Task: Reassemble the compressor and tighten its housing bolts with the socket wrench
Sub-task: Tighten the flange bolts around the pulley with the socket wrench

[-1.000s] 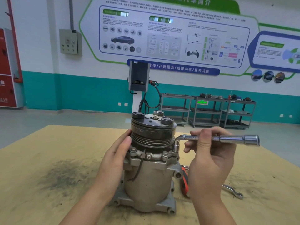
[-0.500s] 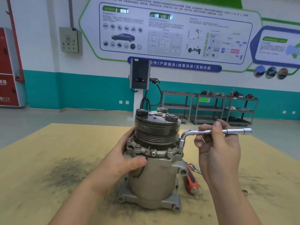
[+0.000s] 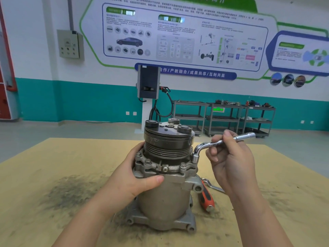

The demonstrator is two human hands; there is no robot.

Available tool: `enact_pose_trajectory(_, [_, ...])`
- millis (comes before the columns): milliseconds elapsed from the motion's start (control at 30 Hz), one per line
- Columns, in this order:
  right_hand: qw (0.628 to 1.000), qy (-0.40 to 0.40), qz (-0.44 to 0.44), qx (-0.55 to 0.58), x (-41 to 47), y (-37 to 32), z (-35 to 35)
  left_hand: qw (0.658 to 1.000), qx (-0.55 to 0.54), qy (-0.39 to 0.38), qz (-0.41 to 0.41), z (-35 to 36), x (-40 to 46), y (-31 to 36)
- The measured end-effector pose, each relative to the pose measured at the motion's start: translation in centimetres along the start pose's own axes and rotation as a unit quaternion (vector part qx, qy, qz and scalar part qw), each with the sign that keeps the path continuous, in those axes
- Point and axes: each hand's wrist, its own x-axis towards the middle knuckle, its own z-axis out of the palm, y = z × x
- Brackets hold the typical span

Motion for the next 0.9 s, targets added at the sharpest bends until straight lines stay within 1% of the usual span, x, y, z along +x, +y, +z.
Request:
enact_pose_trajectory(167, [0.996, 0.022, -0.079, -0.022, -1.0, 0.7, 0.5, 1.000, 0.016, 0.009, 0.010, 0.1, -0.1, 0.3])
enact_pose_trajectory(333, [0.980, 0.037, -0.169, -0.094, -2.2, 0.9, 0.7, 1.000, 0.017, 0.013, 0.009, 0.1, 0.0, 0.3])
enact_pose_trajectory(433, [0.984, 0.024, -0.160, -0.069, -2.4, 0.5, 0.7, 1.000, 0.024, 0.013, 0.011, 0.1, -0.1, 0.5])
enact_pose_trajectory(533, [0.991, 0.032, -0.129, 0.020, -1.8, -0.4, 0.2, 0.999, 0.026, 0.021, 0.013, 0.3, -0.3, 1.0])
enact_pose_trajectory(633, [0.988, 0.043, -0.148, 0.012, -1.6, -1.0, -0.2, 0.998, 0.024, 0.054, 0.008, 1.2, -0.8, 1.5])
enact_pose_trajectory(733, [0.983, 0.033, -0.178, -0.023, -2.1, -0.6, 0.2, 0.993, 0.025, 0.119, 0.010, 3.2, -1.5, 1.7])
enact_pose_trajectory(800, [0.979, 0.022, -0.197, -0.043, -2.4, -0.4, 0.4, 0.986, 0.047, 0.156, 0.022, 4.8, -2.0, 1.9])
enact_pose_trajectory(900, [0.974, 0.006, -0.219, -0.065, -2.5, -0.2, 0.3, 0.978, 0.084, 0.182, 0.051, 6.1, -2.3, 2.2])
